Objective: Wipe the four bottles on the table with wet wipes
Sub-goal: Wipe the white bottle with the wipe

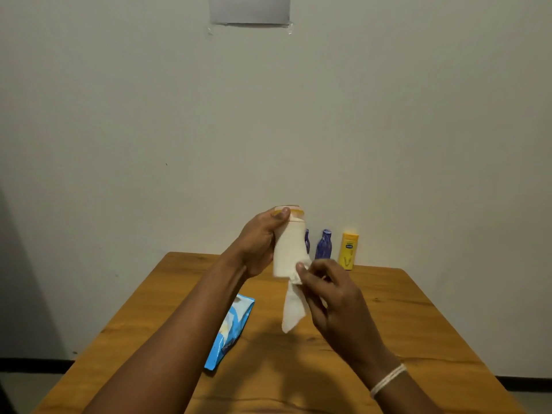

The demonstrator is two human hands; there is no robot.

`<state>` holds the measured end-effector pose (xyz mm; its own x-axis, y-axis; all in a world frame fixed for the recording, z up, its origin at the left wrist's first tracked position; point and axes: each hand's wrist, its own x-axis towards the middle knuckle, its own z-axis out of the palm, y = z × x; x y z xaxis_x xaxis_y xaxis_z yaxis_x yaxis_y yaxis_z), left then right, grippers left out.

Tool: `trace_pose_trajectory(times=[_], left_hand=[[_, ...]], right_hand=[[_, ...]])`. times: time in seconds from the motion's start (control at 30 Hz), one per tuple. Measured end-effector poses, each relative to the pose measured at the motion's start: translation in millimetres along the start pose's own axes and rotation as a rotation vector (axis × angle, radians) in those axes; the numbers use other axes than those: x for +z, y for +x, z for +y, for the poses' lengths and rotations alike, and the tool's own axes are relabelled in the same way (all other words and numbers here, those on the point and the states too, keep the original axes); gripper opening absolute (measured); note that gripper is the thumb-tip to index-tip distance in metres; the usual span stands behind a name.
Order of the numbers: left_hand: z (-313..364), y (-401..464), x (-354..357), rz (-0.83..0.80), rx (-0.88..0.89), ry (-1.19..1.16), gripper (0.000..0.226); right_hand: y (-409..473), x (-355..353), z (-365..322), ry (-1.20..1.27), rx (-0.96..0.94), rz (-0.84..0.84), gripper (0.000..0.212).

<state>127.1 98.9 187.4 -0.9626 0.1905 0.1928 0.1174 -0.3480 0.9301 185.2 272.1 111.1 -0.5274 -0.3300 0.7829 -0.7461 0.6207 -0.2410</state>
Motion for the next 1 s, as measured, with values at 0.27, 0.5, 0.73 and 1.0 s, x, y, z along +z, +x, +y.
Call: trace_pose_trajectory(times=[0.27, 0.5, 0.73, 1.0], left_hand=[[-5, 3, 20, 0.18, -0.033, -0.033, 0.033], [-5, -3, 14, 0.035, 0.043, 0.171, 0.031], [-33, -11, 19, -0.208, 0.086, 0.311, 0.029], [-51, 22, 8, 0.029, 0.081, 0.359, 0.033]], right_hand=[[9, 8, -4, 0.069, 0.042, 0.421, 0.037], [8, 9, 5, 0.251, 0.096, 0.296, 0.03], [56, -5, 22, 0.593, 0.529, 0.507, 0.018], [-34, 16, 52, 0.543, 0.603, 0.184, 0.01]])
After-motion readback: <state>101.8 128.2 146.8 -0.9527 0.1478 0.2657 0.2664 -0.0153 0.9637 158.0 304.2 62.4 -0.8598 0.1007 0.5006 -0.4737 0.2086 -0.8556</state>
